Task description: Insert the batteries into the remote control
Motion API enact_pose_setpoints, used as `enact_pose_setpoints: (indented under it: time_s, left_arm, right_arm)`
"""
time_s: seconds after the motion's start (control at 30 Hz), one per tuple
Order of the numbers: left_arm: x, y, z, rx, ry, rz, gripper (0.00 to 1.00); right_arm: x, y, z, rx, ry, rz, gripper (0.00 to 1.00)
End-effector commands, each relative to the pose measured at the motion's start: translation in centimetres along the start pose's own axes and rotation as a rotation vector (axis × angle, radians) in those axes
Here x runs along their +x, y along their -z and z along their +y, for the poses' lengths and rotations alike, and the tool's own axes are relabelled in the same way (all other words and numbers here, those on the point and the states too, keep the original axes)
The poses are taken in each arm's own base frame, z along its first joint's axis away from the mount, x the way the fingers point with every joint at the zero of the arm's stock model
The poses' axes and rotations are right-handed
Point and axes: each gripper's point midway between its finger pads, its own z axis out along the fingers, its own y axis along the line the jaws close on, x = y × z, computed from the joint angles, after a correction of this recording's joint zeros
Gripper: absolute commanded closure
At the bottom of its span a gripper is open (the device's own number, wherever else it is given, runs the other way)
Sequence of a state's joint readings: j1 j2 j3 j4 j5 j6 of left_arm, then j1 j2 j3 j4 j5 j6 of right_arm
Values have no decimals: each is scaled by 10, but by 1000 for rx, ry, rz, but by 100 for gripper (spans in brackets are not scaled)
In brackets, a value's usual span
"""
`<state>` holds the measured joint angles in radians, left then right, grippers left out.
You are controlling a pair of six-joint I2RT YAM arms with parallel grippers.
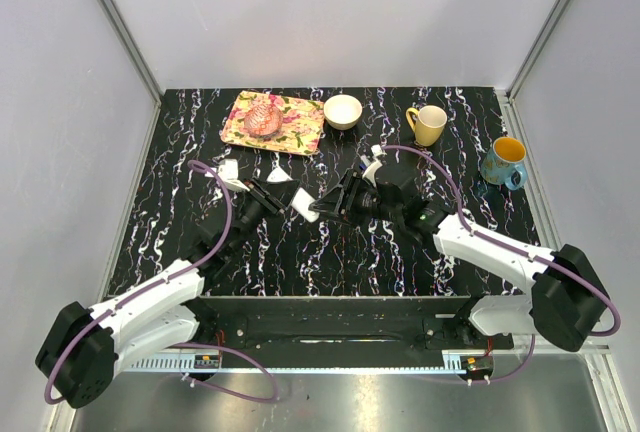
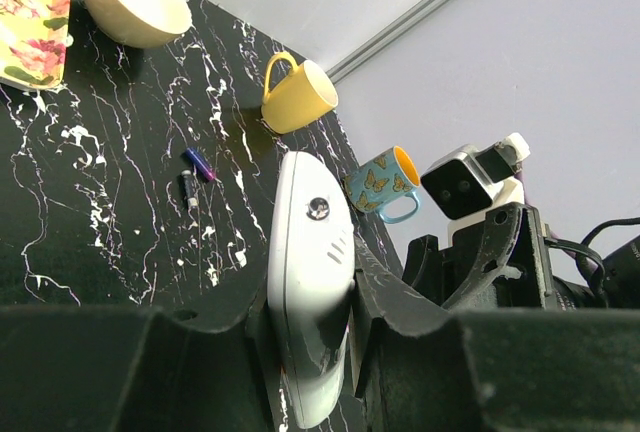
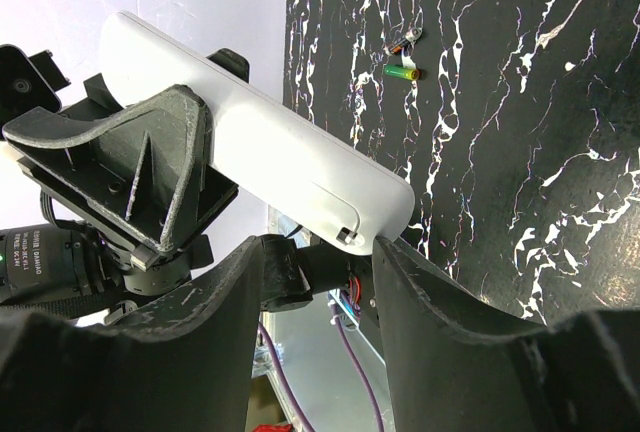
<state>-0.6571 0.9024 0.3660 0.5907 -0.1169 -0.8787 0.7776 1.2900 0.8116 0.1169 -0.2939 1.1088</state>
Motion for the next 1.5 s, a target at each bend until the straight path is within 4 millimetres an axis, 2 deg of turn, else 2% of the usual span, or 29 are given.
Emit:
enact_pose_setpoints:
  time_s: [0.0, 0.93, 1.47]
  left_arm:
    - [-16, -1, -35, 116, 23, -54, 100]
    - [-19, -2, -14, 16, -23, -80, 100]
    - [-19, 0, -26, 68, 7, -73, 100]
  right_arm:
    - [-15, 1, 35, -98, 19, -32, 47]
    - [-15, 4, 40, -112, 23, -36, 43]
    - [-14, -2, 35, -101, 13, -28, 43]
